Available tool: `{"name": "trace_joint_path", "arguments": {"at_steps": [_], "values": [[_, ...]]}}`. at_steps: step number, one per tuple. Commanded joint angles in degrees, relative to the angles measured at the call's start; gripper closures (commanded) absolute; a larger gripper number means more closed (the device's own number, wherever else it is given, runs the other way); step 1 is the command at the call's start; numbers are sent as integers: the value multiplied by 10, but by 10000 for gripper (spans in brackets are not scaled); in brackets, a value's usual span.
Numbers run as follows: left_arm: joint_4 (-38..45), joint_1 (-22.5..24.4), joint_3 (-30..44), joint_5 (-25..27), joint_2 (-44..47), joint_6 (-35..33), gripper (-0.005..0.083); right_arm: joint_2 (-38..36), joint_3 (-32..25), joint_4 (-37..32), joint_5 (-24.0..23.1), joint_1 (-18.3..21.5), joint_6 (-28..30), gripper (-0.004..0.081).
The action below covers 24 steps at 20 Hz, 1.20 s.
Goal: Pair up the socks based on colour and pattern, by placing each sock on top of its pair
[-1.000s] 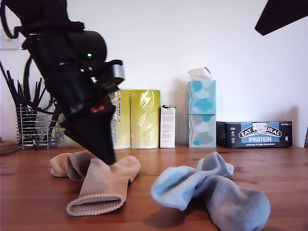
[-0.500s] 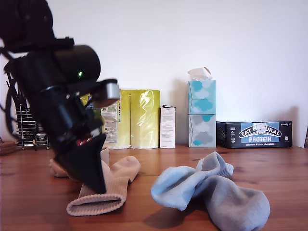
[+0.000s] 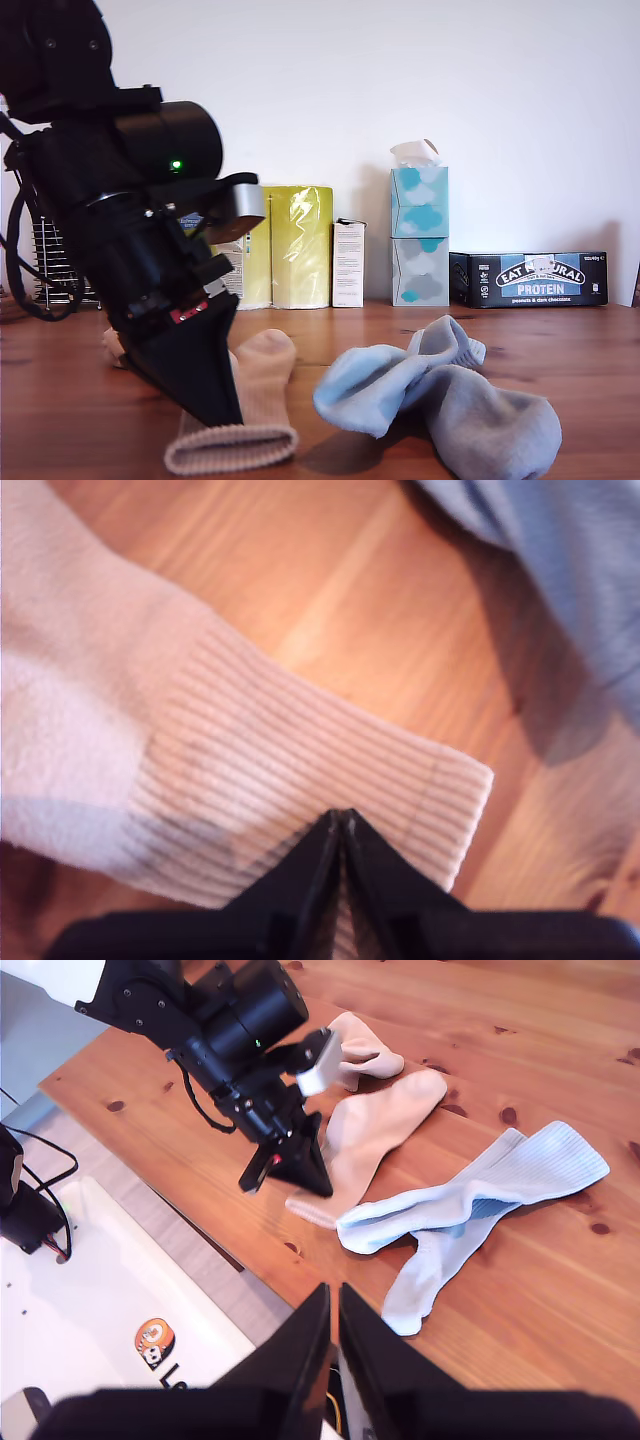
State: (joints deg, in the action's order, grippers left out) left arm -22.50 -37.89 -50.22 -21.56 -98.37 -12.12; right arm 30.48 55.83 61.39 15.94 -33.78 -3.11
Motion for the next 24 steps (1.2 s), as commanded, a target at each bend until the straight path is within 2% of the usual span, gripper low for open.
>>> {"name": "trace_joint_path", "arguments": {"at_steps": [1,5,12,15,21,22,23,24], "values": [[-21,-18,19,-5,-2,2,794,0,-2,-3,0,2,10,782],[-61,-46,17,-2,9,2,793,0,-2,-7,0,2,18,782],[-48,-41,6,35,142,17,793,0,-2,-8,0,2,16,782],[-41,-13,6,71,161,16,792,0,-2,-17,0,2,16,782],[7,78,6,95,161,11,781,0,-2,-32,0,2,16,782],[17,95,6,93,161,12,745,0,-2,-33,0,2,16,782],[24,109,5,90,161,12,632,0,-2,-35,0,2,16,782],[24,126,5,88,161,23,462,0,-2,-37,0,2,16,782]]}}
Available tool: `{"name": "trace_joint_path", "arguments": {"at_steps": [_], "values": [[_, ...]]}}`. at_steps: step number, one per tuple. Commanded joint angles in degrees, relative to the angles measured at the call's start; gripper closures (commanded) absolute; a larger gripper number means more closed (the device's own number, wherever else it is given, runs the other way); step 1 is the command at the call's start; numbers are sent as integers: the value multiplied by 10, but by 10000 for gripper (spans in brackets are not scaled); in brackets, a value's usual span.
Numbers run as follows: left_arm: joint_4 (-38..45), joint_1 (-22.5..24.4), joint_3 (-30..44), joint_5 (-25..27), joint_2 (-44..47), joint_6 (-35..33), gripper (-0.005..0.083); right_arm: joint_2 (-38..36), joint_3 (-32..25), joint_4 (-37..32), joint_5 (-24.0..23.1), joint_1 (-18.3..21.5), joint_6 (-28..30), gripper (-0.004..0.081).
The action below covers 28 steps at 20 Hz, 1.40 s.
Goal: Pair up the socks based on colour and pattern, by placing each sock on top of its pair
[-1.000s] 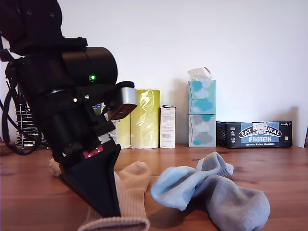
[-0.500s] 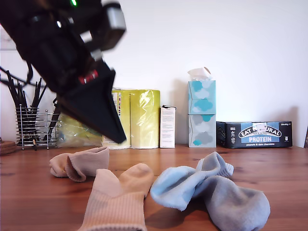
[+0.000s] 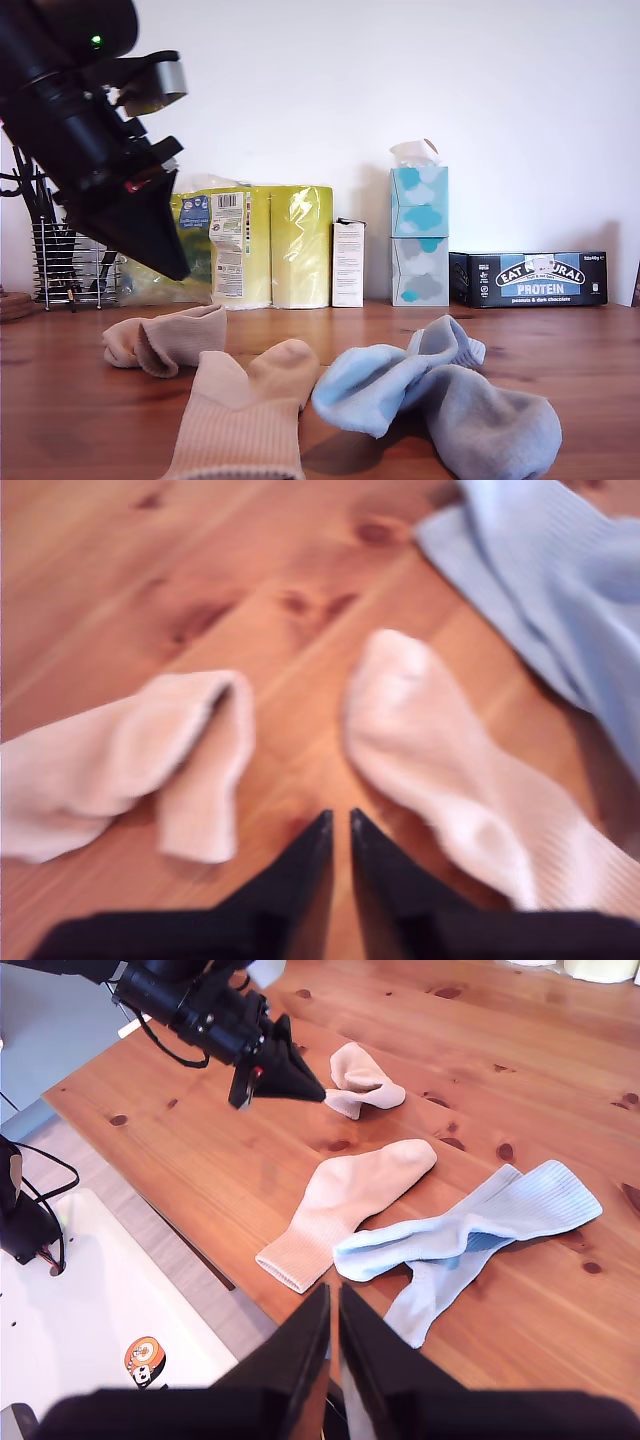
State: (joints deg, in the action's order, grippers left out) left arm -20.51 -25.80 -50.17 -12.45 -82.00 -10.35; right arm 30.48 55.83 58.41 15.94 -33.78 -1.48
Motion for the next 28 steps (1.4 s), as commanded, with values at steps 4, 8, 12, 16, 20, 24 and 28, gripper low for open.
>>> {"name": "trace_joint_path", "arguments": {"at_steps": [4,8,12,16,20,24,28], "values": [[16,78,4,-61,-10,94,343,0,-2,-10,0,2,1,782],[7,108,2,-86,-10,139,344,2,-2,-21,0,2,4,782],[-13,101,2,-85,-37,87,344,11,-2,-28,0,2,10,782],[14,46,2,17,-51,-39,322,20,-2,-28,0,2,15,782],[24,23,2,57,-79,-49,324,23,-2,-28,0,2,15,782],[81,6,2,128,-127,-57,326,23,-2,-28,0,2,15,782],[128,-8,2,145,-140,-56,396,23,-2,-28,0,2,15,782]]}}
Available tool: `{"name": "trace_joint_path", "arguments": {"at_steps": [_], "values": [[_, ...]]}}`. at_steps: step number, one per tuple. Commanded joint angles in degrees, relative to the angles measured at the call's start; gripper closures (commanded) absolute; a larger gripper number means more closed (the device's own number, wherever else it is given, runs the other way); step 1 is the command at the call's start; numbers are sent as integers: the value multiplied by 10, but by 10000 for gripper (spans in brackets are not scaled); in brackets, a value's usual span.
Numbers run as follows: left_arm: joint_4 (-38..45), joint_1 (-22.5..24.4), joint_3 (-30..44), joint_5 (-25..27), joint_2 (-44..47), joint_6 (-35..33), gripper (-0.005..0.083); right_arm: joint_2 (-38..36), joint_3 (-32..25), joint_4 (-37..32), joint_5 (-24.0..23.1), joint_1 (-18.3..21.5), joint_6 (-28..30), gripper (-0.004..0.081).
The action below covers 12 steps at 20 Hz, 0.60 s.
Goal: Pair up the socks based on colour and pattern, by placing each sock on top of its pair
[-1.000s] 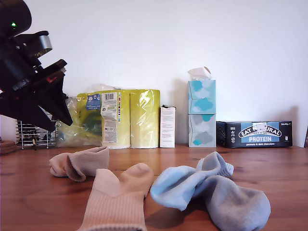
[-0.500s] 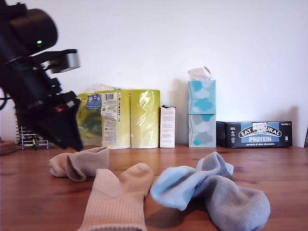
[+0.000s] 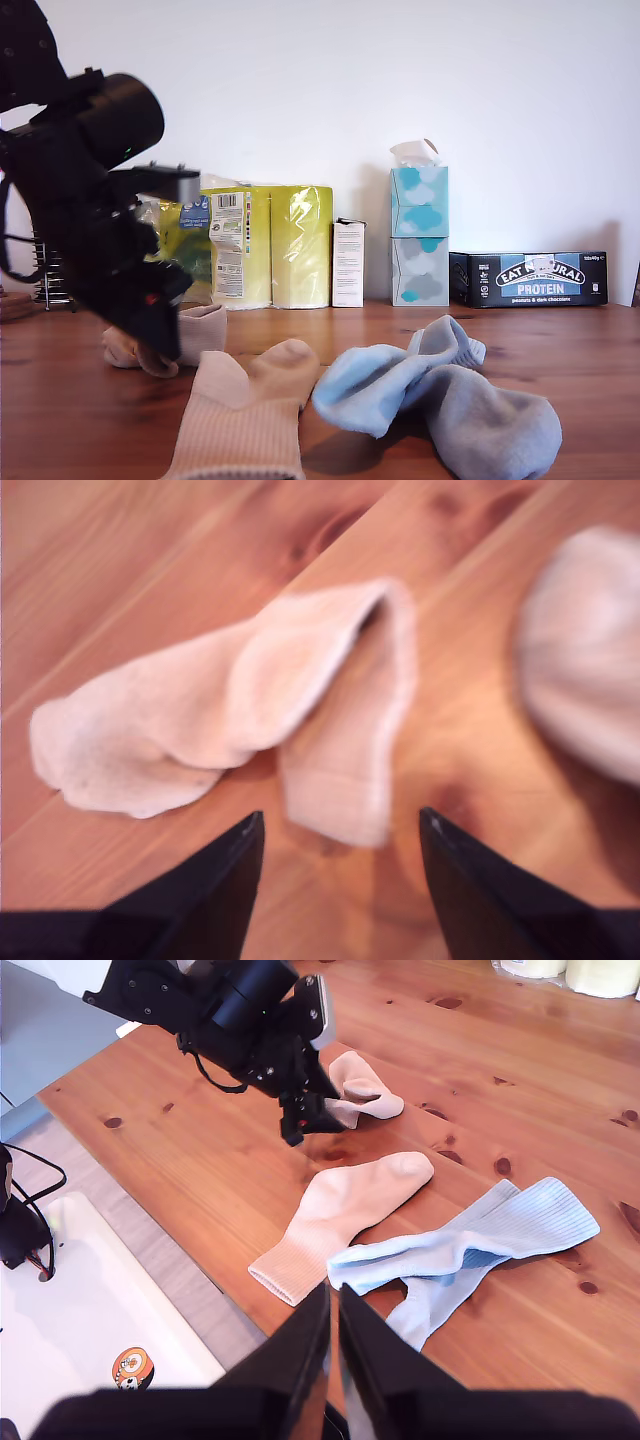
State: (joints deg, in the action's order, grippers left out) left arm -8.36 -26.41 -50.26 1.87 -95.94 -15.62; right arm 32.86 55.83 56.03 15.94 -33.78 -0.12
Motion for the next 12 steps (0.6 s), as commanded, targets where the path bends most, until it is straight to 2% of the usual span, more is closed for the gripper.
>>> {"name": "trace_joint_path", "arguments": {"at_steps": [1,4,7,9,11,12], "values": [[7,-4,3,1,0,-3,459,-1,-2,-4,0,2,1,782],[7,-8,3,-3,-1,3,663,-1,-2,-4,0,2,1,782],[3,-7,2,-3,0,7,799,-1,-2,-5,0,2,2,782],[-46,-8,-19,-9,0,27,796,-1,-2,-5,0,2,2,782],[-125,-8,-70,-69,1,87,796,-1,-2,-5,0,2,2,782],[-161,-8,-99,-118,1,124,796,-1,-2,-5,0,2,2,782]]}}
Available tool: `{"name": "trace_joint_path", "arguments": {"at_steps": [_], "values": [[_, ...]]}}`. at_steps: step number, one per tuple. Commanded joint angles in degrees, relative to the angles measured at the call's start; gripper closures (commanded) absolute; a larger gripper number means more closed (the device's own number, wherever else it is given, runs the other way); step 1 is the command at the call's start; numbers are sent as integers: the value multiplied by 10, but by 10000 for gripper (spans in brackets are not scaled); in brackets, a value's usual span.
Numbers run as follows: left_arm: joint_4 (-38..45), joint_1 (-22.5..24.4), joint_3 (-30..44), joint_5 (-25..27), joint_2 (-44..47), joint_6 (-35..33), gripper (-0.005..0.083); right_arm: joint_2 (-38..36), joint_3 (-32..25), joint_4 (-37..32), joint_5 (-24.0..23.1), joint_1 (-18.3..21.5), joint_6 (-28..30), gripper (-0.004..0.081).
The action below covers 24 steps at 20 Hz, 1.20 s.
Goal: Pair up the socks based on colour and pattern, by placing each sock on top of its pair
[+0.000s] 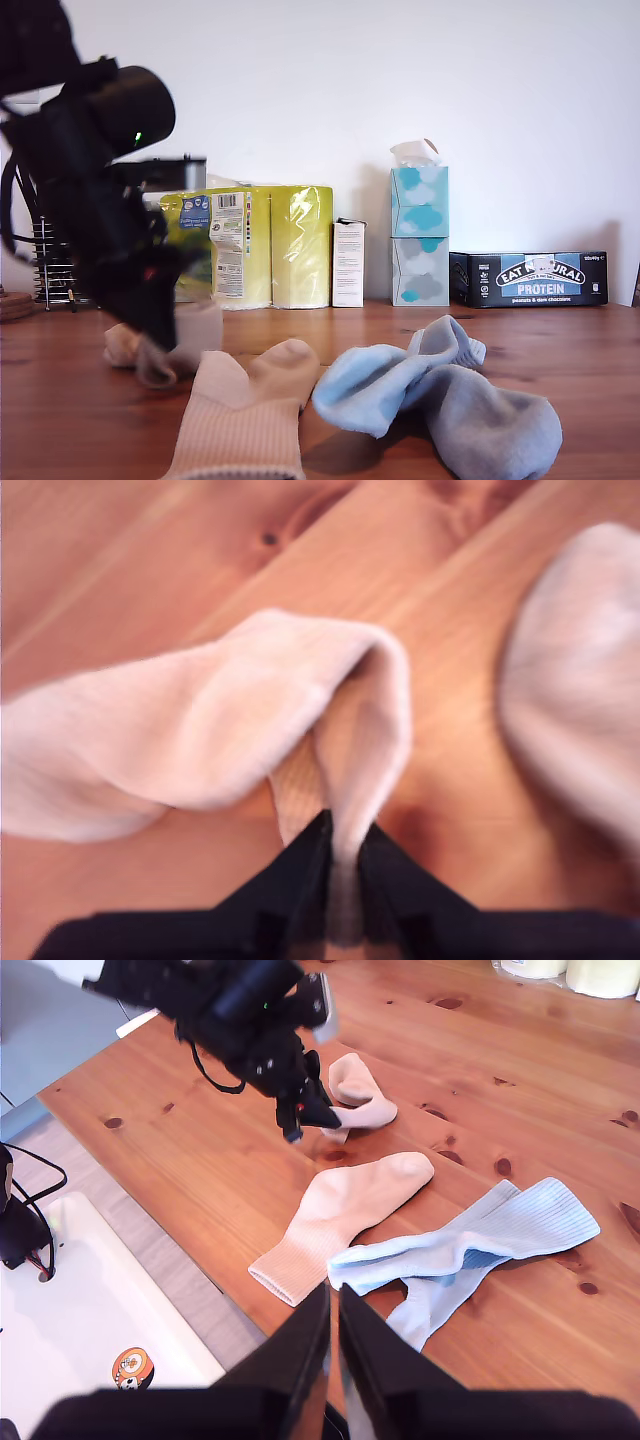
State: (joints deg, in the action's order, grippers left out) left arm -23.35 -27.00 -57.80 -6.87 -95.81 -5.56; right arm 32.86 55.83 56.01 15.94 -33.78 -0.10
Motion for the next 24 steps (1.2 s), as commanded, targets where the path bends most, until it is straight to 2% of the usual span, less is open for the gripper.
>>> {"name": "trace_joint_path", "arguments": {"at_steps": [1,4,8,15,19,24], "values": [[-41,-2,-52,-86,-1,57,796,-1,-2,-5,0,2,2,782],[-93,-2,-112,-230,-1,140,796,-1,-2,-5,0,2,6,782],[-97,-3,-133,-375,-1,194,796,-1,-2,-4,0,2,16,782],[-48,-13,-147,-426,-1,251,796,-1,-2,-1,0,2,16,782],[-24,-15,-166,-400,-1,252,796,-1,-2,9,0,2,16,782],[-20,-23,-181,-416,0,266,796,-1,-2,20,0,2,17,782]]}}
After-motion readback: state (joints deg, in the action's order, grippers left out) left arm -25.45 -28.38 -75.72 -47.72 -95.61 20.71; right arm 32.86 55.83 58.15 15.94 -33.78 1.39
